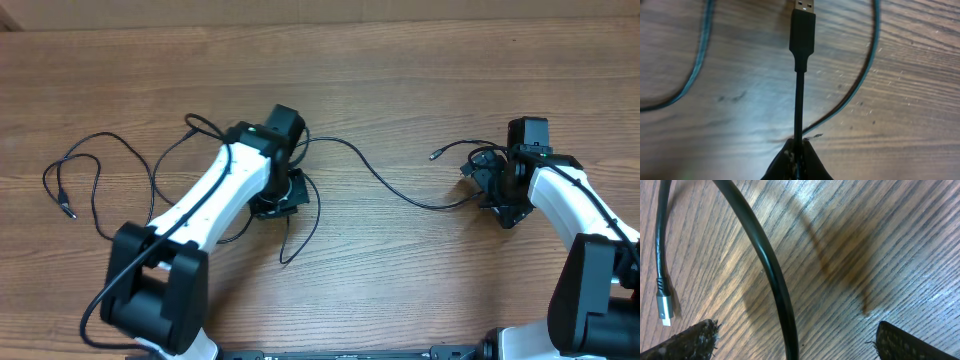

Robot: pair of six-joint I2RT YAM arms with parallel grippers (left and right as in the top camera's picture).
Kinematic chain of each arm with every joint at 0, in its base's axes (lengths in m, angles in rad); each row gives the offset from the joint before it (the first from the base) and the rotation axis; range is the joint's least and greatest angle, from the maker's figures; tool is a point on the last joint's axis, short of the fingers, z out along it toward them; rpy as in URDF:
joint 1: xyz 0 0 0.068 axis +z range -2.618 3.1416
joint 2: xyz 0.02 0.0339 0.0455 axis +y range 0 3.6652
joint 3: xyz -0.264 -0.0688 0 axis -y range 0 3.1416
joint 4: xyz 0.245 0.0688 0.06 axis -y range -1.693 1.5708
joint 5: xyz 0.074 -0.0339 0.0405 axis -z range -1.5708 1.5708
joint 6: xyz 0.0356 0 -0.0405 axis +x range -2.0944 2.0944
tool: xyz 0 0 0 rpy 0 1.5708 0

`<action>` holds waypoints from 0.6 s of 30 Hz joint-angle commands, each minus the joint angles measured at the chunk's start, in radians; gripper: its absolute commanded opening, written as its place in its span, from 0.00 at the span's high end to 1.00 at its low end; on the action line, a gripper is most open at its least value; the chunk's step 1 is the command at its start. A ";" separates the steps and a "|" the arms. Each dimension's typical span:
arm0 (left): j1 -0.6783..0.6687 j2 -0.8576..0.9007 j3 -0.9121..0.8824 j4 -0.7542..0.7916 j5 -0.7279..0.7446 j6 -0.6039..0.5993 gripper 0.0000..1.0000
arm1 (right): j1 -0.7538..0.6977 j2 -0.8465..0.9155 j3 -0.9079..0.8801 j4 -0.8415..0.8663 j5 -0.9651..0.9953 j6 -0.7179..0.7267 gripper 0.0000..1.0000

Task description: Untangle cables

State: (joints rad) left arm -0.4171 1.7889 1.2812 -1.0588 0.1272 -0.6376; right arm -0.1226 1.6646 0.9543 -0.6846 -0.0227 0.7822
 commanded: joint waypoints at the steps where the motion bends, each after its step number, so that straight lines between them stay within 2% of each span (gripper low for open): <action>1: -0.028 0.044 -0.009 0.027 -0.061 -0.021 0.96 | 0.005 -0.019 -0.007 0.003 0.002 0.002 0.00; 9: -0.032 0.116 -0.009 0.149 -0.109 -0.051 0.86 | 0.005 -0.019 -0.007 0.003 0.002 0.002 0.00; 13: -0.032 0.120 -0.009 0.155 -0.109 -0.066 0.81 | 0.006 -0.019 -0.007 0.003 0.002 0.002 0.00; 17: -0.031 0.120 -0.009 0.150 -0.113 -0.065 0.64 | 0.006 -0.019 -0.007 0.003 0.002 0.002 0.00; 18: -0.031 0.120 -0.009 0.150 -0.113 -0.065 0.54 | 0.005 -0.019 -0.007 0.003 0.002 0.002 0.00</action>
State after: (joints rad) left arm -0.4477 1.9015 1.2797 -0.9062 0.0345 -0.6830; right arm -0.1226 1.6650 0.9543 -0.6857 -0.0227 0.7815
